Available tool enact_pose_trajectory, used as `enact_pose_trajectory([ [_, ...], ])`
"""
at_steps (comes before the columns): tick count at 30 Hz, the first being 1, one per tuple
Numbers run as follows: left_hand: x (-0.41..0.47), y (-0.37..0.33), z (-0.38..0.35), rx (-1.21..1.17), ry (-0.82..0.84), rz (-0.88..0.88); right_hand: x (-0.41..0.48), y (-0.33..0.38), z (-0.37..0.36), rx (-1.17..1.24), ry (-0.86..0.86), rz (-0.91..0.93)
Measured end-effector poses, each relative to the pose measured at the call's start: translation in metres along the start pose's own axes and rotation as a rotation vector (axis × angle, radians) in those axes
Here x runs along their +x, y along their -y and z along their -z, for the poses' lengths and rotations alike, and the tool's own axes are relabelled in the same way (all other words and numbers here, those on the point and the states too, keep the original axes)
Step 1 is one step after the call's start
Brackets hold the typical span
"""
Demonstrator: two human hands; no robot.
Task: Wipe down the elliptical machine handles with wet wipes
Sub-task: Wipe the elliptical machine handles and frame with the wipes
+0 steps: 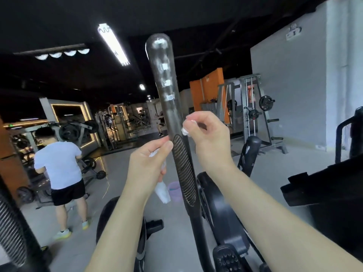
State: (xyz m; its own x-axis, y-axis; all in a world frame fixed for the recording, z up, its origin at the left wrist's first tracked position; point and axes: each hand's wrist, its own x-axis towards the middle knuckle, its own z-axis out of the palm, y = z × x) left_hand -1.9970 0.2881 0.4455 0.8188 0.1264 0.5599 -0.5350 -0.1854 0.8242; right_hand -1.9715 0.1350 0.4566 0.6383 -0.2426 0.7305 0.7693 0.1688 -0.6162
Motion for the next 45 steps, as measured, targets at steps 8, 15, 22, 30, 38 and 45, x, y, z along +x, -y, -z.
enact_pose_trajectory([
  [8,-0.010,0.016,0.002,-0.016,0.026,0.029,-0.080,-0.055,0.026,-0.039,-0.085,-0.264],
  [15,-0.014,0.024,0.002,-0.104,0.055,0.069,-0.033,-0.024,0.003,-0.056,-0.163,-0.167],
  [22,-0.015,0.038,-0.001,-0.165,0.071,0.087,-0.073,-0.045,0.013,-0.105,-0.137,-0.219],
  [30,-0.017,0.055,0.004,-0.154,0.118,0.144,-0.093,-0.047,0.022,-0.197,-0.142,-0.315],
  [38,-0.019,0.066,0.009,-0.161,0.169,0.149,-0.109,-0.044,0.011,-0.289,-0.166,-0.179],
  [45,-0.020,0.070,0.011,-0.144,0.182,0.148,-0.105,-0.043,0.010,-0.346,-0.168,-0.141],
])
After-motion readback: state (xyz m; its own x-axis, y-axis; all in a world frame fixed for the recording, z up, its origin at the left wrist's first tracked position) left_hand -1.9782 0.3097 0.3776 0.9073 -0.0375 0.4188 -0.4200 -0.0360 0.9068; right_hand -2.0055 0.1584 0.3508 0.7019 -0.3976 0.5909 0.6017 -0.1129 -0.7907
